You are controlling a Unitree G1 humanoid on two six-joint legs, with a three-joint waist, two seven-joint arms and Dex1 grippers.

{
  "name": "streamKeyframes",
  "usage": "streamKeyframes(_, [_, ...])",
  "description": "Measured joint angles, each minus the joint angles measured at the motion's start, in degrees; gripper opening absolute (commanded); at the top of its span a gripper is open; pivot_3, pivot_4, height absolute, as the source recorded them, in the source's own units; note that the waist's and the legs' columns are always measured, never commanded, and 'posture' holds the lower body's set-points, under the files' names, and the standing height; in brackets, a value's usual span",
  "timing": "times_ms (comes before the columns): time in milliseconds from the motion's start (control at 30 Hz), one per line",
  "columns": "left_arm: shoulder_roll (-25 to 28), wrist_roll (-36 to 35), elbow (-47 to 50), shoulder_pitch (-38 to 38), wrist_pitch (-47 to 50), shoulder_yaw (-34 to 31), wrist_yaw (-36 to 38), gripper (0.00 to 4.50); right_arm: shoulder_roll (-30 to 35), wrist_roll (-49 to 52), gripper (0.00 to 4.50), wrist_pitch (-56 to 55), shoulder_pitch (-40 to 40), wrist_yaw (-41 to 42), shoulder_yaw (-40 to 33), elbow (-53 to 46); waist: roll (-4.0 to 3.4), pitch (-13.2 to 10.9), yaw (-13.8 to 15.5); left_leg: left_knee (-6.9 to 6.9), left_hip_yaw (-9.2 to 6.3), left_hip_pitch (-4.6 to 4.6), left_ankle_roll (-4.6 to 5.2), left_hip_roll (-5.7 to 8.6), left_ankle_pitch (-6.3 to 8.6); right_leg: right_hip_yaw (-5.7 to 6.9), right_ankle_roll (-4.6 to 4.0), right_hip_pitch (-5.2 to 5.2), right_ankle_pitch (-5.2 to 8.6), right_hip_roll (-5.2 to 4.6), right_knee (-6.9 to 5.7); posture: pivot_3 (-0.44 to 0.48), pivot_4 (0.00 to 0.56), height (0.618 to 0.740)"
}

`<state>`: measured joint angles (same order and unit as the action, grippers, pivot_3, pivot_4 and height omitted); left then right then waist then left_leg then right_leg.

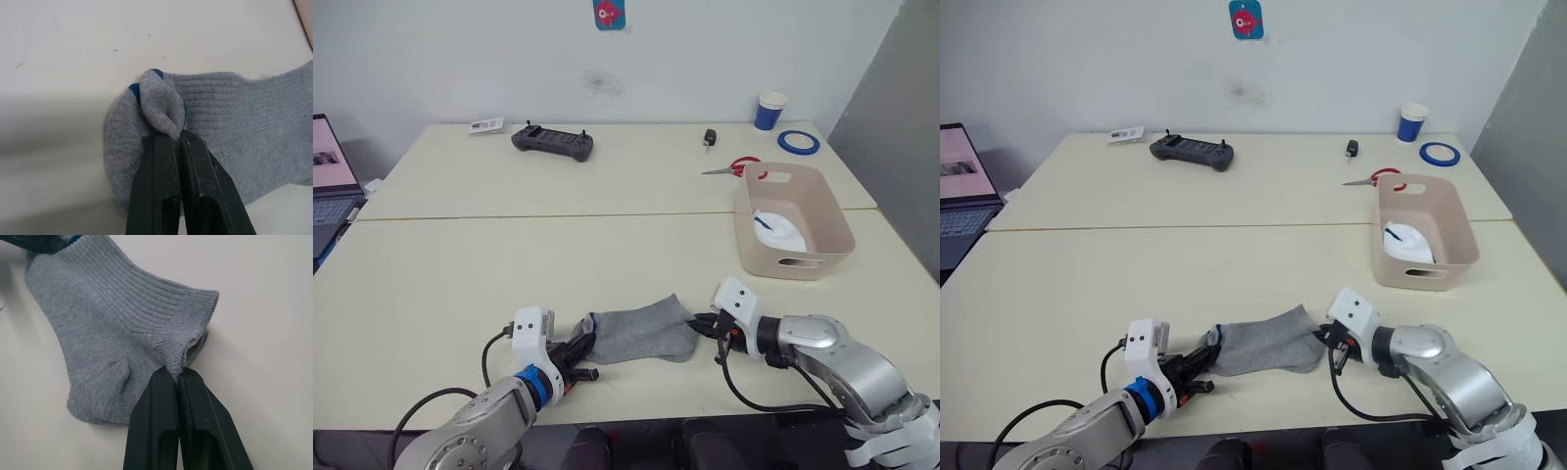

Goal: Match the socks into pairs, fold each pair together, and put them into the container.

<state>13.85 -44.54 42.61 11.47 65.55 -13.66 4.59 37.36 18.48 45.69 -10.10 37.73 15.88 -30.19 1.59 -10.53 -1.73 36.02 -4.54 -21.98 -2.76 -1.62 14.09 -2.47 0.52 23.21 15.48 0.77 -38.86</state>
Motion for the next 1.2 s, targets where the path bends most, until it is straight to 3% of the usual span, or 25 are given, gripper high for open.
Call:
streamKeyframes(200, [5.52,3.44,-0.23,1.29,-6.04,2.91,4.39,2.55,-0.69,0.82,2.48,1.69,0.00,-0.61,-1.59,-0.23,0.00,0.00,0.02,-0.02,0.04,-0.02,-0.02,-0.02,0.02,0.01,-0.04,0.02,0.03,0.00,0.05,0.000,0.150,0.740])
streamKeyframes(333, [10.38,6.95,-0.01,5.95,-13.96,0.24,9.29,3.77,1.21,4.39,3.92,2.10,0.22,1.84,-6.86,-3.38,-0.03,-0.03,-0.08,-0.07,0.00,-0.02,-0.02,-0.06,0.03,-0.01,-0.37,0.06,0.22,0.00,0.03,0.000,0.150,0.740])
streamKeyframes(367, [10.63,7.12,-0.24,6.36,-15.43,-1.13,10.16,3.78,1.30,5.31,4.24,1.91,0.21,2.26,-8.13,-3.95,-0.03,-0.03,-0.04,-0.07,-0.02,-0.01,-0.02,-0.07,0.03,-0.01,-0.44,0.05,0.26,0.00,0.03,0.000,0.150,0.740])
streamKeyframes(467, [11.31,4.41,-1.47,5.56,-19.16,-6.01,14.67,3.78,-0.66,8.37,4.24,1.74,-0.60,1.99,-12.11,-5.20,-0.01,-0.04,0.00,-0.05,-0.01,-0.04,-0.02,-0.05,0.03,0.03,-0.48,0.04,0.28,0.00,0.03,0.000,0.150,0.740])
streamKeyframes(567, [13.25,2.52,-2.84,2.57,-20.00,-6.68,18.15,3.78,-2.90,9.82,4.24,1.83,-2.54,0.86,-11.73,-7.28,-0.02,-0.04,-0.04,-0.05,0.01,-0.05,-0.03,-0.04,0.03,0.07,-0.45,0.05,0.27,-0.01,0.04,0.000,0.150,0.740])
streamKeyframes(667, [17.93,2.35,-4.55,-0.71,-22.25,-4.31,24.43,3.23,-5.00,9.26,4.27,1.64,-4.22,-0.33,-7.39,-8.15,-0.02,-0.05,-0.07,-0.08,0.00,-0.04,-0.03,-0.05,0.03,0.08,-0.35,0.06,0.21,0.01,0.04,0.000,0.150,0.740])
streamKeyframes(867, [23.37,9.46,-11.40,-7.60,-26.47,8.52,32.71,1.36,-9.34,0.05,2.30,-5.98,-4.74,-2.47,4.68,-1.54,-0.03,-0.05,-0.12,-0.09,0.07,-0.02,-0.03,-0.04,0.03,0.08,-0.22,0.06,0.14,0.01,0.05,0.000,0.150,0.740])
streamKeyframes(1000, [24.75,15.41,-18.46,-7.98,-28.04,12.95,33.62,0.17,-9.82,-5.76,0.96,-9.62,-3.42,-3.63,9.16,4.94,-0.07,-0.07,-0.18,-0.14,0.06,-0.03,-0.03,-0.08,0.03,0.07,-0.20,0.14,0.13,0.03,0.00,0.000,0.150,0.740])
streamKeyframes(1067, [24.88,16.64,-19.88,-8.50,-28.46,13.38,33.67,0.00,-8.84,-7.93,0.21,-10.64,-2.15,-3.99,9.92,6.74,-0.07,-0.07,-0.13,-0.14,0.02,-0.04,-0.02,-0.10,0.03,0.07,-0.22,0.13,0.14,0.03,0.00,0.000,0.150,0.740])
streamKeyframes(1100, [25.43,17.04,-19.94,-8.70,-28.34,13.69,33.80,0.00,-7.89,-8.80,0.05,-11.62,-1.51,-3.89,10.02,6.87,-0.07,-0.07,-0.13,-0.15,0.02,-0.04,-0.03,-0.10,0.03,0.06,-0.22,0.13,0.14,0.02,0.00,0.000,0.150,0.740])
streamKeyframes(1200, [26.76,17.88,-19.61,-8.18,-28.15,14.45,34.32,0.00,-5.19,-9.45,0.05,-13.35,0.60,-2.84,9.19,5.56,-0.09,-0.04,-0.12,-0.16,0.02,0.02,-0.02,-0.09,0.04,0.04,-0.23,0.07,0.16,0.01,0.00,0.000,0.150,0.740])
